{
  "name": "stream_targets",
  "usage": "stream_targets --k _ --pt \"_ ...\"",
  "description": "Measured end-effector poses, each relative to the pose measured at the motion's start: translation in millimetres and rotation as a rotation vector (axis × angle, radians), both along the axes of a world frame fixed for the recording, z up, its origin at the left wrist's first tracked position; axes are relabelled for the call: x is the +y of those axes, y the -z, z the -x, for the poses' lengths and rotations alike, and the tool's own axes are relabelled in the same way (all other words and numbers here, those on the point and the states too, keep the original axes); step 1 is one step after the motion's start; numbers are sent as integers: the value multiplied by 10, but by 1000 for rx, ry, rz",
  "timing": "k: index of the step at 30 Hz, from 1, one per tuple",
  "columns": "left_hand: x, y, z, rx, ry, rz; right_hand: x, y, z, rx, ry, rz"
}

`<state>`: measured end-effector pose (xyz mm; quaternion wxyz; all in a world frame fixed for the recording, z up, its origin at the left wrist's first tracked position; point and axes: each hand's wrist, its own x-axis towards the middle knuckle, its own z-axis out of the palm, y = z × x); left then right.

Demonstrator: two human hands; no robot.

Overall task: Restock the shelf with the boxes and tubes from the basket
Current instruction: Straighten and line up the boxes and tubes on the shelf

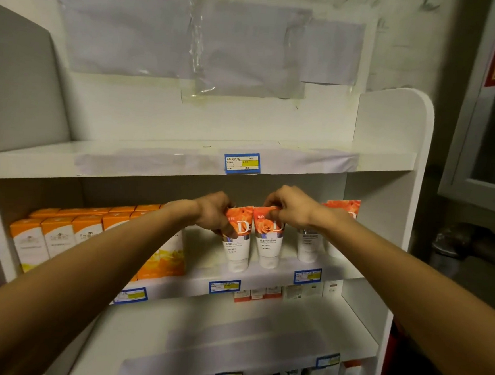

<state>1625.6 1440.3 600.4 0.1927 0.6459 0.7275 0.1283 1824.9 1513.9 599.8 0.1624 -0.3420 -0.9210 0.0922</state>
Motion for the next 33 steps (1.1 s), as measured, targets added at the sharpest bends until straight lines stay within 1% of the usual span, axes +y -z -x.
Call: stream_targets --k 15,20,23,27,30,33 --pt "-45 -19 -3 99 16 -16 -73 17 -49 -45 5 -62" --pt "-55 -47 31 127 27 6 9 -102 -269 28 80 -143" --pt "-39 -95 27 116 25 -35 79 -149 -509 -17 148 -142" --pt "17 -127 -142 199 57 -189 145 -111 -704 -123 213 -124" --pt "87 -150 -323 237 86 -197 203 -81 -708 -124 217 -118" --pt "159 -156 -460 256 104 -151 249 -102 -682 -138 215 -124"
